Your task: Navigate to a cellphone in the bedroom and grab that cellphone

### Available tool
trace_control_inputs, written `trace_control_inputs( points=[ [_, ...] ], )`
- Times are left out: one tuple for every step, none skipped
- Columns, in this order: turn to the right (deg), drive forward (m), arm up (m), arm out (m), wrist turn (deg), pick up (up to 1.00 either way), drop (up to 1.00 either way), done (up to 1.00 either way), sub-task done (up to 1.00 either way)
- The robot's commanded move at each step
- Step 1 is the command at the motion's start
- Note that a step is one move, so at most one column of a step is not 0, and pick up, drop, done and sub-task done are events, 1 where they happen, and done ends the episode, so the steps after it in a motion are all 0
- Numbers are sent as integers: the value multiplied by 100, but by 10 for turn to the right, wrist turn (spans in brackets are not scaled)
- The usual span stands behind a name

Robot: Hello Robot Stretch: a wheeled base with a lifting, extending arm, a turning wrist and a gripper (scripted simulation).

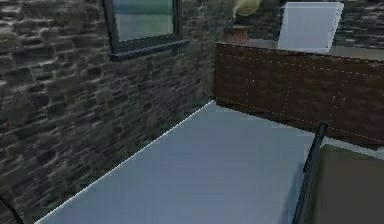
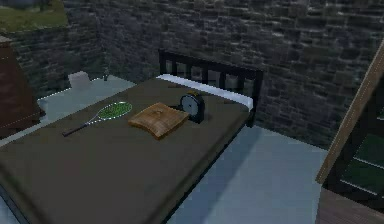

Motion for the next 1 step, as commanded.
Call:
trace_control_inputs(
  points=[
    [30, 0, 0, 0, 0, 0, 0, 0, 0]
  ],
)
